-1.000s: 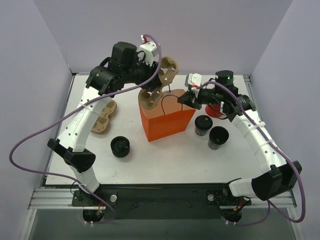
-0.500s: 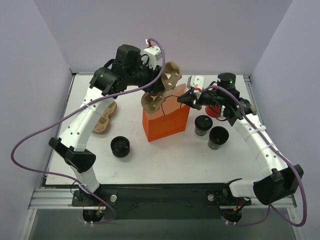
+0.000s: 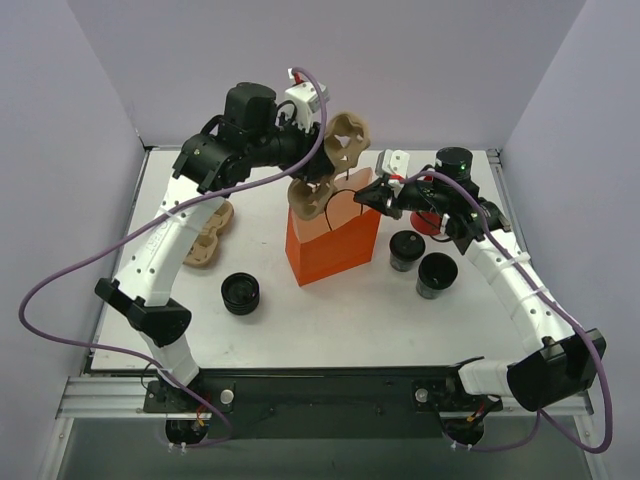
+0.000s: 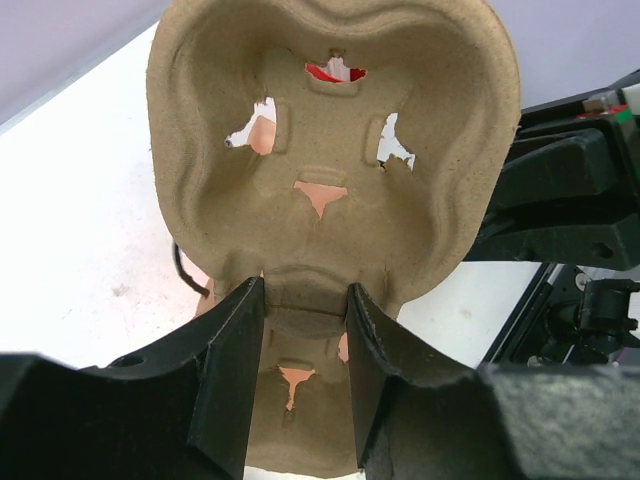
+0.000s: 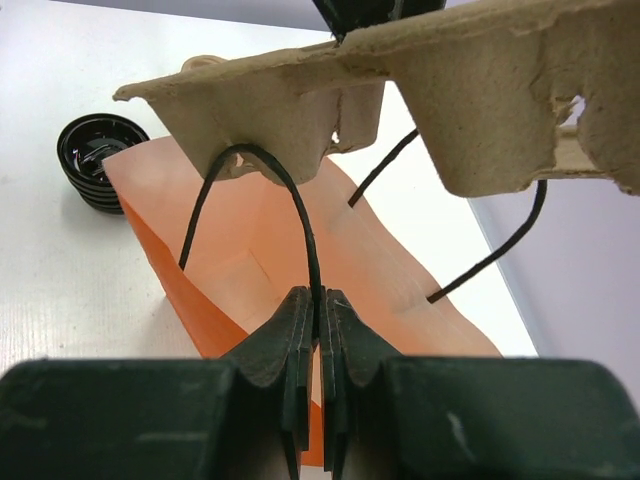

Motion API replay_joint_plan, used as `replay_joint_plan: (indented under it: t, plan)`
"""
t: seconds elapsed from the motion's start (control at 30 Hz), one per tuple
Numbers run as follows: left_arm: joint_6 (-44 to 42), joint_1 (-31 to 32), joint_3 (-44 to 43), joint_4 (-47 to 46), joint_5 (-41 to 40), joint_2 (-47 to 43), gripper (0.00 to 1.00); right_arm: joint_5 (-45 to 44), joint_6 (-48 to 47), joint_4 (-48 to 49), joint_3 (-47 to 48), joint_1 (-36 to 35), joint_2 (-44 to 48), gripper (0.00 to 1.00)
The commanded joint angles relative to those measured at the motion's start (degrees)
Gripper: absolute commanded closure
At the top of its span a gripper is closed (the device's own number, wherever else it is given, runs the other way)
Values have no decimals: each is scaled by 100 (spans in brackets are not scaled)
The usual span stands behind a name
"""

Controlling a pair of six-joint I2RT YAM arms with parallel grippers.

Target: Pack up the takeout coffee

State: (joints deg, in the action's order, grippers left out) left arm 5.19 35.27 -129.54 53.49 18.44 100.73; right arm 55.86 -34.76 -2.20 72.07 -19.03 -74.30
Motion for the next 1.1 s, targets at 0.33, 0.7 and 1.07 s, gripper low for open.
replay_joint_plan:
  t: [0.33,0.7,1.07]
  plan:
    - [-220,68,596,-331,451,-27,78,321,66,747,-220,48,302,100]
    - [-378,165,974,-392,248,8,79,259,137,809,-325,39,320,100]
    - [-44,305,297,-577,99,175,81,171,180,879,-448,39,381,100]
